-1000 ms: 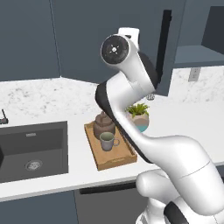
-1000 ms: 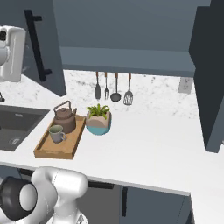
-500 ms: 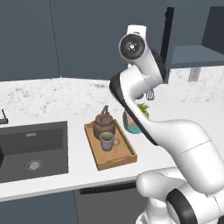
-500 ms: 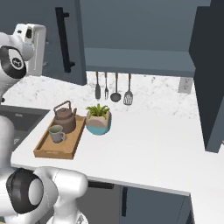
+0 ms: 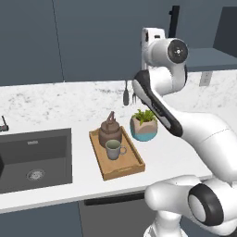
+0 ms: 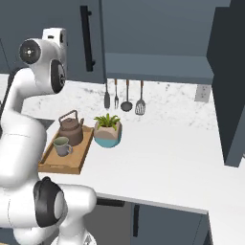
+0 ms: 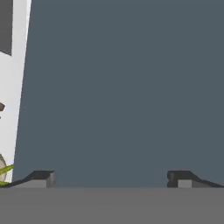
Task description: Pick the kettle from the counter and place it on the tray. Then pick the mug from the cabinet and place it on the tray. Then close the cabinet doors.
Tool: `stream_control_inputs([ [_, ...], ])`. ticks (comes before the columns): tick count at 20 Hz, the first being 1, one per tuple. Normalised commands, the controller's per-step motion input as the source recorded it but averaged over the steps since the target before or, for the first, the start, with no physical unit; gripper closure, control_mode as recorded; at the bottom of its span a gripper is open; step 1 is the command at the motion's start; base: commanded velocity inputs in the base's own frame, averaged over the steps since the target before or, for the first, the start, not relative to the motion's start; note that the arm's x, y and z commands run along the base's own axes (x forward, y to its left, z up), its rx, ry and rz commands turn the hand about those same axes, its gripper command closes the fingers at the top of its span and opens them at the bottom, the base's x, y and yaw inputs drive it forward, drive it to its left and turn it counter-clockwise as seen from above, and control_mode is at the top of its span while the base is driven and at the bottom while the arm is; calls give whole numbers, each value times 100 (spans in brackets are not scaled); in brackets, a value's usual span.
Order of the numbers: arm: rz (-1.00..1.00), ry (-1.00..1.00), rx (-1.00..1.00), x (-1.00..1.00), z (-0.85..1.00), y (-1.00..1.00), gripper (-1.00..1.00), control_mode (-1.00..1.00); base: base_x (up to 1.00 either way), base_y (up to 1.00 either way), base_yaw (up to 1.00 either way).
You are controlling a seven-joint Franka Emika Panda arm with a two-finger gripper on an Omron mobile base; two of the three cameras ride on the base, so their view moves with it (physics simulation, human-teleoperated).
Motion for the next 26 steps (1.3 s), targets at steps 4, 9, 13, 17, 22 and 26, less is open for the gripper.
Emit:
stream_control_inputs([
  [4,27,0,0,51,-19,1,-100,-100,0,0,0],
  [9,21,2,-1,39,-22,1,-100,-100,0,0,0],
  [13,15,8,-5,46,-33,8,-100,-100,0,0,0],
  [17,10,2,-17,-13,-34,2,-100,-100,0,0,0],
  [22,2,-2,-12,-82,-9,0,-100,-100,0,0,0],
  [26,0,0,-9,-92,0,0,-100,-100,0,0,0],
])
